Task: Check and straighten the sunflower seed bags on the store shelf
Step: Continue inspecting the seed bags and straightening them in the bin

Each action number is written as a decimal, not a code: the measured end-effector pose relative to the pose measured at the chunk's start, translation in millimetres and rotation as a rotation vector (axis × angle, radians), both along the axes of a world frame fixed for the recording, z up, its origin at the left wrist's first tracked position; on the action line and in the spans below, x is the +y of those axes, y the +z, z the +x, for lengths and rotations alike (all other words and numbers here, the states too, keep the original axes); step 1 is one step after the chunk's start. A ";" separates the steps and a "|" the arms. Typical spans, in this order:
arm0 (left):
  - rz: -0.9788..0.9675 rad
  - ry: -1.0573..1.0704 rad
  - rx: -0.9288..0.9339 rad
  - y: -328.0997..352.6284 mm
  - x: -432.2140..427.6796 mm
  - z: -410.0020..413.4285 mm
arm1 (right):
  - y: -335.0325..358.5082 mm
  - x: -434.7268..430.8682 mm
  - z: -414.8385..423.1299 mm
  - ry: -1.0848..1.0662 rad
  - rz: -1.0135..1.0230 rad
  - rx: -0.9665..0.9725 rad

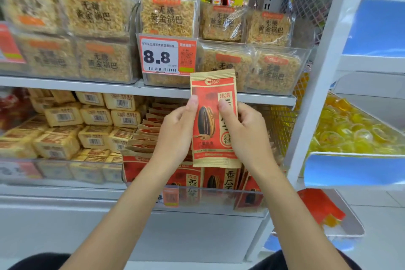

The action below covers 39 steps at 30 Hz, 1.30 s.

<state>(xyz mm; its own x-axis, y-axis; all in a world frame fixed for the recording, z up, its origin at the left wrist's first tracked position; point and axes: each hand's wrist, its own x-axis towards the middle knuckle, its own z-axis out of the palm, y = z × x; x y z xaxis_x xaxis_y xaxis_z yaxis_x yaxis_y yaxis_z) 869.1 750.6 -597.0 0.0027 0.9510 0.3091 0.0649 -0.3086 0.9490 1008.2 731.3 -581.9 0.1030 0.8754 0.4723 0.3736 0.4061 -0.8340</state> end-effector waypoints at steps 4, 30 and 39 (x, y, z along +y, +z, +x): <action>0.083 0.120 0.135 -3.1 -3.0 -6.9 | -6.2 -2.5 -10.5 0.034 -0.049 0.062; 0.185 0.342 0.051 -2.4 -8.0 -34.1 | -1.7 -11.5 -8.4 0.460 -0.271 -0.042; -0.055 -0.048 -0.253 22.8 -24.5 -37.7 | -14.1 -20.2 -30.4 0.347 0.023 -0.305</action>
